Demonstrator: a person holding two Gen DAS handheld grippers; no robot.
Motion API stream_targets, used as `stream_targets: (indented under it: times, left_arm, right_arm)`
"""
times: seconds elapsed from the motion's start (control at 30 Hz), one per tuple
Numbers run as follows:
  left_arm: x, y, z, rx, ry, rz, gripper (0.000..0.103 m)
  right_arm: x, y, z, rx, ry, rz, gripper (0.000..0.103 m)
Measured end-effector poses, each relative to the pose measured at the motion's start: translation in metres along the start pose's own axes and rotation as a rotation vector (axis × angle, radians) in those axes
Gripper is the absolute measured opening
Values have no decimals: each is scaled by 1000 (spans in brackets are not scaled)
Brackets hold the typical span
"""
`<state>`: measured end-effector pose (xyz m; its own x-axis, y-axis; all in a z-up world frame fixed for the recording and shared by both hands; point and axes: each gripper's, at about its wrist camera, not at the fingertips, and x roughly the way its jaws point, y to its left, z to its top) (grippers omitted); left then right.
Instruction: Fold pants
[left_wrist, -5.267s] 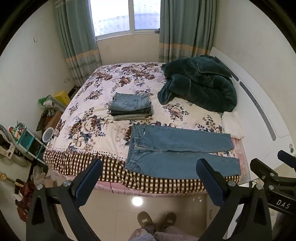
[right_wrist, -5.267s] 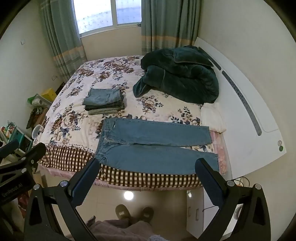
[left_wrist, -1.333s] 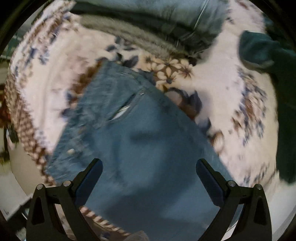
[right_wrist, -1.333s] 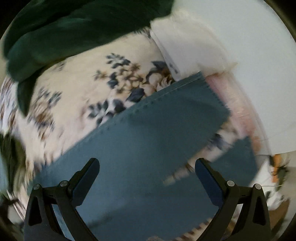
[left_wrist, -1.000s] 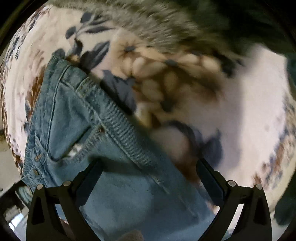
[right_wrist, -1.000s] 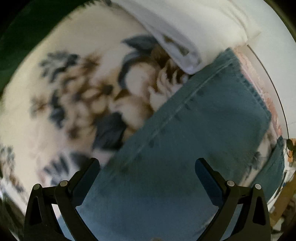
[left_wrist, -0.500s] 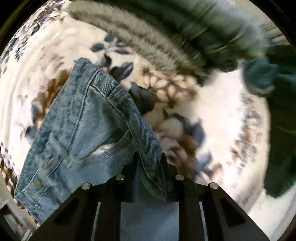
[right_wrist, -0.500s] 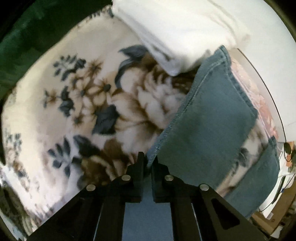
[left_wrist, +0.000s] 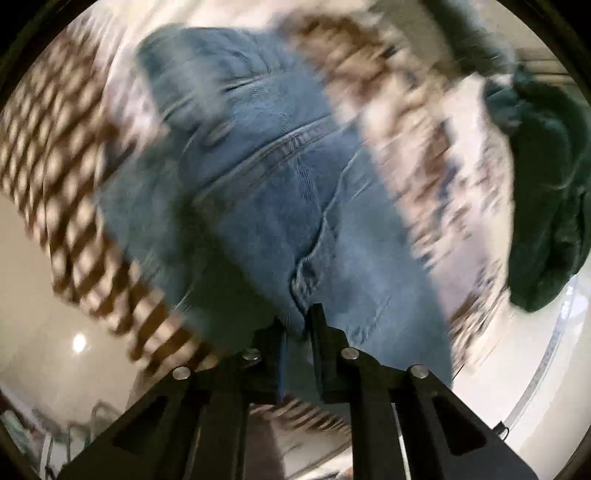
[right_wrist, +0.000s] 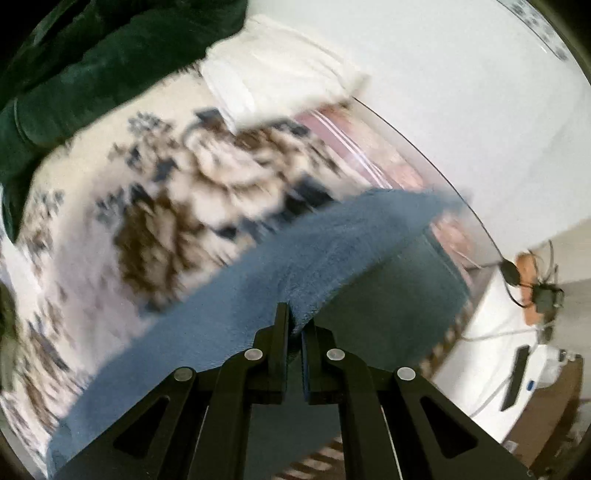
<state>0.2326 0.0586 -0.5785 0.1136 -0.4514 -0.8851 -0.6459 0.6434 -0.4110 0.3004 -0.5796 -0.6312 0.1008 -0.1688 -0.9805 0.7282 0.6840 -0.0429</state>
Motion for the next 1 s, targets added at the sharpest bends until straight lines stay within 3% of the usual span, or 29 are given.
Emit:
stream_targets:
  times: [0.07, 0.13, 0.17, 0.2, 0.23, 0.27, 0.33, 0.4, 0.57, 0.67, 0.7, 0.77, 0.8, 0.9, 1.0]
  left_arm:
    - [16, 22, -10, -2, 33, 38, 9]
    - [17, 36, -16, -18, 30, 28, 10]
    - [13, 39, -18, -23, 16, 28, 10]
    - [9, 42, -21, -27, 6, 21, 10]
    - [4, 44, -22, -34, -13, 7, 12]
    - [-3, 46, -23, -35, -48, 2, 14]
    - [-14, 46, -22, -18, -130, 12, 19]
    - [-18, 48, -22, -3, -199, 15, 25]
    - [10, 63, 6, -92, -214, 10, 25]
    - [25, 67, 18, -173, -196, 1, 24]
    - [27, 66, 21, -184, -199, 7, 24]
    - [27, 63, 17, -183, -229, 28, 3]
    - [23, 61, 12, -165, -264, 35, 2]
    - [4, 58, 3, -106, -363, 68, 1]
    - [-12, 70, -4, -121, -391, 67, 1]
  right_arm:
    - [20, -20, -19, -18, 47, -27, 5]
    - [46, -37, -33, -6, 101, -39, 7]
    - [59, -46, -38, 10, 139, -21, 11]
    - [71, -53, -42, 38, 186, 0, 23]
    - [79, -63, -49, 90, 220, 38, 32]
    - [80, -73, -54, 145, 214, 110, 34]
    - [77, -91, -64, 216, 189, 216, 47]
    - [76, -105, -72, 270, 177, 303, 51]
    - [92, -121, -70, 443, 187, 489, 57]
    - [110, -114, -65, 507, 178, 517, 57]
    - [112, -111, -63, 510, 165, 499, 54]
    - [108, -107, -61, 479, 125, 431, 12]
    - [106, -98, -55, 457, 123, 397, 1]
    - [79, -104, -54, 412, 74, 344, 1]
    - [53, -129, -57, 436, 51, 356, 0]
